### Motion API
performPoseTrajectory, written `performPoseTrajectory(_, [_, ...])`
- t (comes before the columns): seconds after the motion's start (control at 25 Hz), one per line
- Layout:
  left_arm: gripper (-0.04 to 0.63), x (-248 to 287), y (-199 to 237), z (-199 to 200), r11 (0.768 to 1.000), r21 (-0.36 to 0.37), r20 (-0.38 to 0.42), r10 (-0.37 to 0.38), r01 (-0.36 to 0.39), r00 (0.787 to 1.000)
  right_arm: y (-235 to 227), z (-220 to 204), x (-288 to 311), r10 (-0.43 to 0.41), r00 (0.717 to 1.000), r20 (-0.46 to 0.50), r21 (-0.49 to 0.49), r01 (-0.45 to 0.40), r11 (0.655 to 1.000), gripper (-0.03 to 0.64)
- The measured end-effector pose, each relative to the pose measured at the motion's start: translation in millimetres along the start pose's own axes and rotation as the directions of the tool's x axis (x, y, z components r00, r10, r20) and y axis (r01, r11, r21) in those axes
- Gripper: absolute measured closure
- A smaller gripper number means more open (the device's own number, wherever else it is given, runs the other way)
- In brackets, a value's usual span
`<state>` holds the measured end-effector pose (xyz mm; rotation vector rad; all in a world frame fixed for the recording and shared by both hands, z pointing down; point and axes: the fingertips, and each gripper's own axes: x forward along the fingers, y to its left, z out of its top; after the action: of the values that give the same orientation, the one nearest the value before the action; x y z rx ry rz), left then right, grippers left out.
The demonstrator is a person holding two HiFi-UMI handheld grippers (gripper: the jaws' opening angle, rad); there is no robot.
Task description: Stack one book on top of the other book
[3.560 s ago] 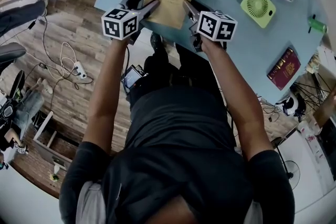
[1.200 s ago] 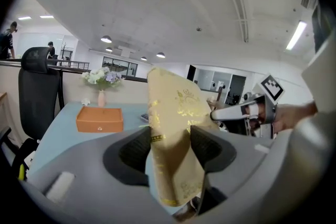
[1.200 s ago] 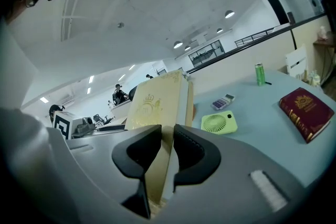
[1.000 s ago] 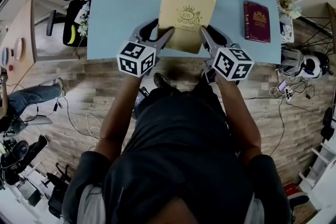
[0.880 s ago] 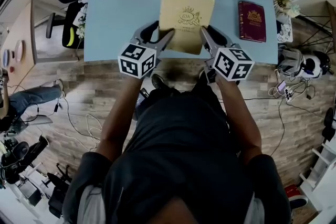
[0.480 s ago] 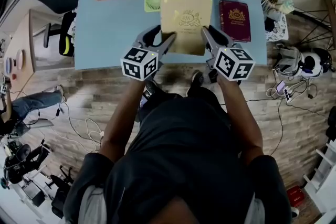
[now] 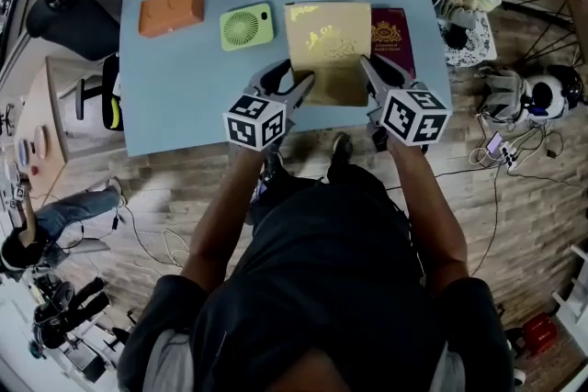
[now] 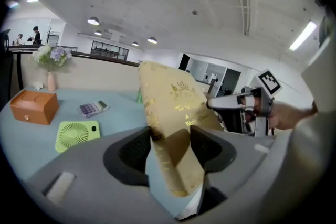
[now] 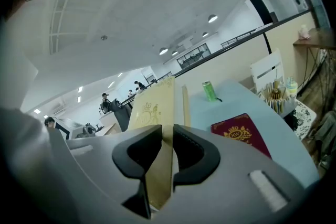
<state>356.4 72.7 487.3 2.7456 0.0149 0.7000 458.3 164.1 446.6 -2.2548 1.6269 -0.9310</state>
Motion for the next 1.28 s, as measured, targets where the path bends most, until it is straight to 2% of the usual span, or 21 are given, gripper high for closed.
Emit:
performPoseTrajectory(0.4, [0.319, 78.0, -27.2, -19.6, 0.995, -0.042, -0.107, -0.093, 0.089, 0.990, -78.5, 4.3, -10.0, -0.093, 0.996, -0.009, 0.049, 0.094, 0.994, 0.549])
performPoseTrajectory(0.96, [0.318, 155.4, -34.8, -59.0, 0.989, -0.094, -0.240, -0.131, 0.111, 0.962, -159.3, -10.1, 7.1, -0.164, 0.983, -0.080, 0.102, 0.171, 0.980, 0.552])
performPoseTrajectory(1.28, [0.318, 188.5, -38.4, -64.6, 0.988, -0.104, -0.275, -0.139, 0.115, 0.951, -208.1, -24.7, 17.6, -0.198, 0.972, -0.129, 0.150, 0.216, 0.965, 0.551])
